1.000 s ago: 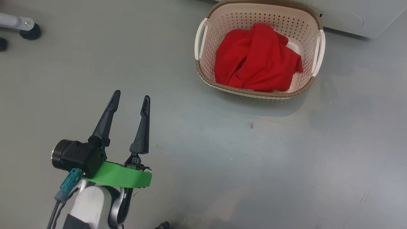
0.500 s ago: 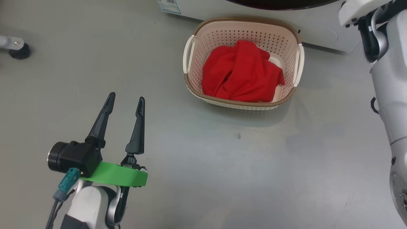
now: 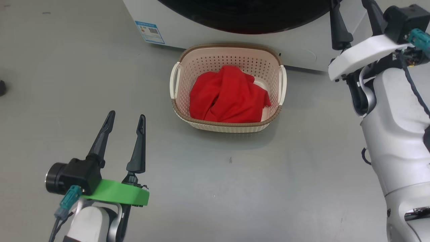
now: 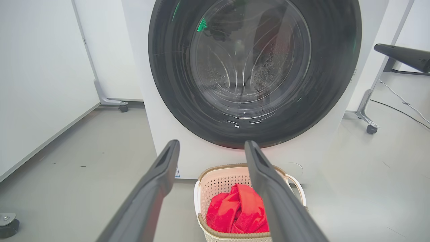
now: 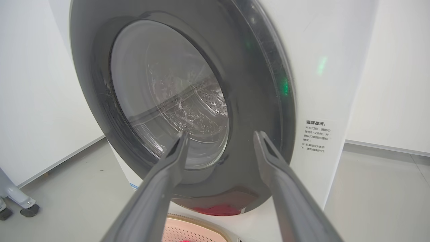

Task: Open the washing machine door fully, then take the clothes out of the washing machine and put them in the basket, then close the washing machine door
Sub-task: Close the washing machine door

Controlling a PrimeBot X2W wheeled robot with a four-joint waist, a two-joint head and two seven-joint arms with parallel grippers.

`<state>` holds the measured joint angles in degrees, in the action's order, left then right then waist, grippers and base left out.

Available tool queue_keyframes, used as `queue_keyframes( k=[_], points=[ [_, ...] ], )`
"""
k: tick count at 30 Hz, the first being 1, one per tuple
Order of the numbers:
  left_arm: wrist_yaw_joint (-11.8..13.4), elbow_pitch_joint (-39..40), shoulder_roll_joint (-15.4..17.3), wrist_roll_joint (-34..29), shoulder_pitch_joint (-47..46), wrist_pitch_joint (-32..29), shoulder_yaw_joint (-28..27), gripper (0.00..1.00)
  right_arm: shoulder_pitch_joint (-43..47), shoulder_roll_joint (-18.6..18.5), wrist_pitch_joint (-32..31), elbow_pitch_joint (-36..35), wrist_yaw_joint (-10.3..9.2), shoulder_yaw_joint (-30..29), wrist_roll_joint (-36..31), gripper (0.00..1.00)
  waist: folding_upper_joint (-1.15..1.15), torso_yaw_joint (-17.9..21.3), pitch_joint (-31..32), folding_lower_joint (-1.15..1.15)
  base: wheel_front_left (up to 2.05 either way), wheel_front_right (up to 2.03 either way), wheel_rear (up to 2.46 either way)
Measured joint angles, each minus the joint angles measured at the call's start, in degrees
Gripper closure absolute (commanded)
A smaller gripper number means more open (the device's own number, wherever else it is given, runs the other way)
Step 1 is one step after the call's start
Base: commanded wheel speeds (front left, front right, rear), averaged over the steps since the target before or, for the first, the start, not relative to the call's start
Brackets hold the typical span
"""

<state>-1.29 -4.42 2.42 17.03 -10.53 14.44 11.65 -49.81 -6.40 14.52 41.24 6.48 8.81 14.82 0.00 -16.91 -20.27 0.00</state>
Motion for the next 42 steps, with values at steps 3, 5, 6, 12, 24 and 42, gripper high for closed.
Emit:
queue_keyframes(
  k=[3, 5, 6, 12, 24, 42],
  points=[
    [0.0, -0.7, 0.4, 0.0, 0.7, 0.0, -0.2, 0.0, 4.0, 0.4, 0.0, -2.5, 0.0, -0.5, 0.2, 0.0, 0.0, 1.4, 1.3, 0.0, 0.0, 0.0, 0.0],
    [0.0, -0.9, 0.5, -0.1, 1.0, 0.0, -0.3, 0.0, 5.5, 0.6, 0.0, -3.2, 0.0, -0.7, 0.2, 0.0, 0.0, 1.8, 1.7, 0.0, 0.0, 0.0, 0.0],
    [0.0, -1.0, 0.6, -0.2, 1.3, 0.0, -0.4, 0.0, 7.1, 0.8, 0.0, -3.6, 0.0, -0.7, 0.2, 0.0, 0.0, 2.2, 2.1, 0.0, 0.0, 0.0, 0.0],
    [0.3, -2.3, 1.7, -0.4, 3.8, 0.0, -0.7, 0.0, 15.1, 1.8, 0.0, -7.2, 0.0, -0.9, 0.3, 0.0, 0.0, 5.3, 4.7, 0.0, 0.0, 0.0, 0.0],
    [0.5, -3.2, 1.9, -0.4, 7.9, -0.3, -0.8, 0.0, 30.7, 2.9, 0.0, -12.6, -0.64, -0.8, 0.3, 0.0, 0.0, 11.5, 10.2, 0.0, 0.0, 0.0, 0.0],
    [1.1, -3.8, 2.0, 1.1, 12.6, -2.0, -1.0, 0.0, 44.5, 3.4, 0.0, -22.1, -2.67, -0.4, 0.8, 0.0, 0.0, 16.1, 16.3, 0.0, 0.0, 0.0, 0.0]
  ],
)
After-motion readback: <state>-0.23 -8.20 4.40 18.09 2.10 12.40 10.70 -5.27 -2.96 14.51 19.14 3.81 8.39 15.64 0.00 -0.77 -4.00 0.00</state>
